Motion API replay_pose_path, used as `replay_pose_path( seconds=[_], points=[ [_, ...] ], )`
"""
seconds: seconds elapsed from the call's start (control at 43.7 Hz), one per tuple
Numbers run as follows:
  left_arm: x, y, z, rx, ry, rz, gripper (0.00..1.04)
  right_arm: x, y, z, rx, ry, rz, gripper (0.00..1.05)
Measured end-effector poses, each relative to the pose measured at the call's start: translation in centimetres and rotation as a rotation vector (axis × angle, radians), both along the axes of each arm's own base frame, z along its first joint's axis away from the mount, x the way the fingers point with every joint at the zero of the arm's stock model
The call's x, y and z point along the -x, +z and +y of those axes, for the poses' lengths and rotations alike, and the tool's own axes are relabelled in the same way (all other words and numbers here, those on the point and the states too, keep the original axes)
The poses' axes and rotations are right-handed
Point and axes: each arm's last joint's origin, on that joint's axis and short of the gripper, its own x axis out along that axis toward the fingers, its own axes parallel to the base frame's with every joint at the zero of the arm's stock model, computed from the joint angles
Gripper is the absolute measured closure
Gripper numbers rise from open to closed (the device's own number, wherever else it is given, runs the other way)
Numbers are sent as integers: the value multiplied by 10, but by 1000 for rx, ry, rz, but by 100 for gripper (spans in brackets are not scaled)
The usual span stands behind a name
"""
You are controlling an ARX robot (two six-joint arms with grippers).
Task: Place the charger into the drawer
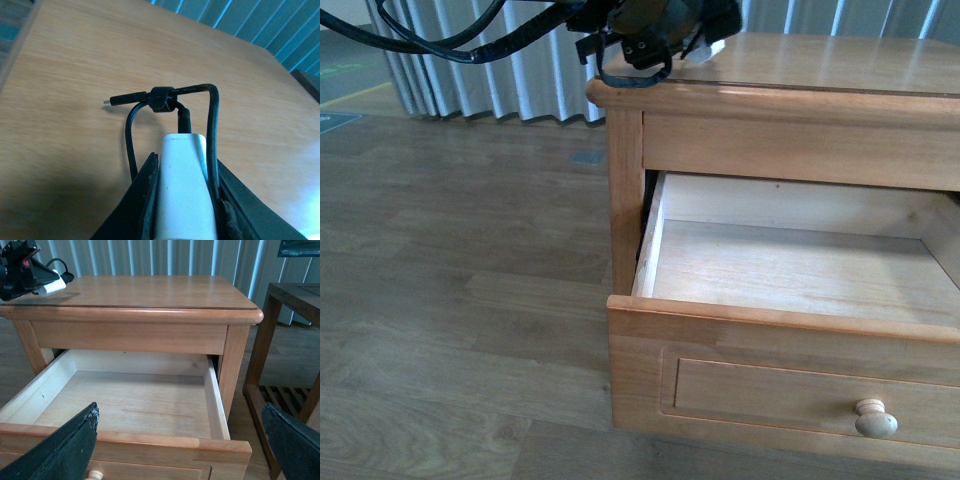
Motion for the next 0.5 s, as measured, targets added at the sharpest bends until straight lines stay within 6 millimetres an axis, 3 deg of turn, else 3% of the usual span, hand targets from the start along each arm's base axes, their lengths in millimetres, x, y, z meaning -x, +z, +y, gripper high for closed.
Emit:
replay_pose_path(
  seconds=[0.297,0.503],
  points=[
    [72,9,-47,5,-215,-25,80,0,0,0,0,0,0,8],
    [106,-21,-74,-47,-325,47,80,0,0,0,0,0,0,8]
  ],
)
